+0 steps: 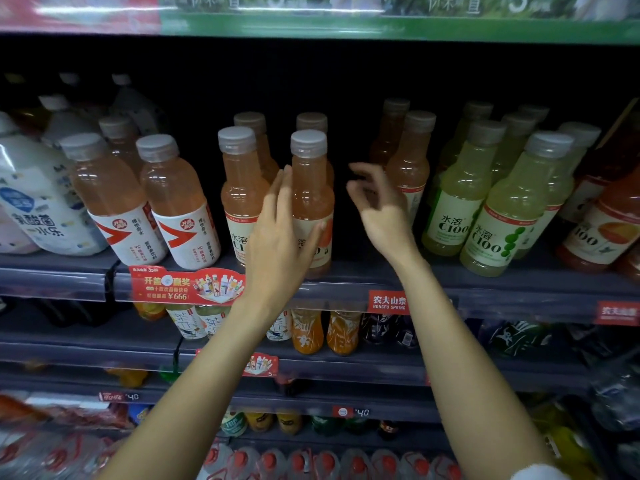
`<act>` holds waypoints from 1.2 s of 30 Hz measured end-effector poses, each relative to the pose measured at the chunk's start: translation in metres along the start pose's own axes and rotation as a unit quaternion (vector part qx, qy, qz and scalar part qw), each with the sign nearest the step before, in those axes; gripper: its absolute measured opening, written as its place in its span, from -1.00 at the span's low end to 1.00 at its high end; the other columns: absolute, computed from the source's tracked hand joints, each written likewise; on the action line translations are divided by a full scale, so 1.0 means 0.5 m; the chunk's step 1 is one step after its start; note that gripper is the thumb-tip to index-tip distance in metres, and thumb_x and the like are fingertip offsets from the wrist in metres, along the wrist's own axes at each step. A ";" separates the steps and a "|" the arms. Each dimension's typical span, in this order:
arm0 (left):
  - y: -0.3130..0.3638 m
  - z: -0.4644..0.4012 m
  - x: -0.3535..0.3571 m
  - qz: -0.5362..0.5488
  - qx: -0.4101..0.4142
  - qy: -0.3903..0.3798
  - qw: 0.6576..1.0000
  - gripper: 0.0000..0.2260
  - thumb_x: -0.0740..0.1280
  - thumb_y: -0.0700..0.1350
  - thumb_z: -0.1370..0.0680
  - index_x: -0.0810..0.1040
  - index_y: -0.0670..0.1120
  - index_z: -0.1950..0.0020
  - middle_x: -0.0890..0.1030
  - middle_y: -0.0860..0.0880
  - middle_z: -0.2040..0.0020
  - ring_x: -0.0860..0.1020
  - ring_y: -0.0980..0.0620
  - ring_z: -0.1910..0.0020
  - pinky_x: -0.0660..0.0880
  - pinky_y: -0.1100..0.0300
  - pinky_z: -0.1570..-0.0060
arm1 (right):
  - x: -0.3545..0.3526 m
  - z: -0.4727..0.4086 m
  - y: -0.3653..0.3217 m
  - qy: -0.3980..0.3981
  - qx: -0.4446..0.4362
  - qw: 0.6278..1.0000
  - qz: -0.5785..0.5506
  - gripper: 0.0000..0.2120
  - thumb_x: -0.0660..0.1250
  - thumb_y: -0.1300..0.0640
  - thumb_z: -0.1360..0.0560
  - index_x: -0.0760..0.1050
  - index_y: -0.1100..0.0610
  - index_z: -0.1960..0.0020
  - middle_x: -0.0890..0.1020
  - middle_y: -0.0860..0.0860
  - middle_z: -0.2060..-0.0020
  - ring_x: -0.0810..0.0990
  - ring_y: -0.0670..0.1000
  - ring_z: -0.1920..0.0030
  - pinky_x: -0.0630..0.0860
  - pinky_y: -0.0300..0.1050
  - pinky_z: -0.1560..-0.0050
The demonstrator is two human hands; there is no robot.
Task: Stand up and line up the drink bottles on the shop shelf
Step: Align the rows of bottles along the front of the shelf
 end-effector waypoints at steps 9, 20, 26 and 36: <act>0.078 0.037 0.009 0.127 0.133 0.043 0.982 -0.67 0.31 -0.25 -0.53 0.45 -0.24 -0.30 0.53 -0.14 -0.19 0.45 0.03 -0.20 0.39 0.24 -0.21 | -0.095 0.001 0.027 0.138 -0.015 0.929 0.343 -0.52 0.32 0.04 -0.51 0.28 0.15 -0.36 0.35 0.17 -0.36 0.62 0.12 0.14 0.41 -0.16 0.28; 0.092 0.000 0.128 0.231 -0.080 -0.171 0.955 -0.19 0.42 -0.11 -0.50 -0.06 -0.07 -0.56 0.23 -0.12 -0.49 0.32 -0.02 -0.41 0.35 0.12 -0.32 | -0.119 -0.002 0.010 0.111 0.022 0.950 0.291 -0.31 0.45 -0.11 -0.39 0.18 0.13 -0.33 0.64 0.09 -0.03 0.63 0.16 0.05 0.45 -0.11 0.16; 0.111 0.014 0.120 0.224 -0.047 -0.132 0.964 -0.17 0.44 -0.06 -0.48 -0.03 -0.06 -0.57 0.25 -0.05 -0.47 0.30 0.26 -0.31 0.30 0.35 -0.21 | -0.144 0.051 -0.019 0.028 0.003 0.981 0.190 -0.25 0.49 -0.13 -0.33 0.21 0.03 -0.39 0.58 -0.03 -0.18 0.61 0.01 -0.07 0.50 -0.17 0.00; 0.119 0.035 0.107 0.136 -0.038 -0.028 0.990 -0.34 0.43 -0.13 -0.48 0.20 -0.12 -0.51 0.44 -0.09 -0.36 0.46 -0.01 -0.29 0.49 0.14 -0.17 | -0.132 0.056 -0.026 -0.065 0.004 0.997 0.043 -0.28 0.51 0.00 -0.36 0.21 0.02 -0.39 0.50 -0.07 -0.25 0.50 -0.08 -0.21 0.44 -0.23 -0.20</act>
Point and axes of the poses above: each hand's wrist, its own z-axis away from the middle knuckle, its own x-axis out of the palm, y = z × x, the point moved 1 cm from there along -z, towards the middle knuckle
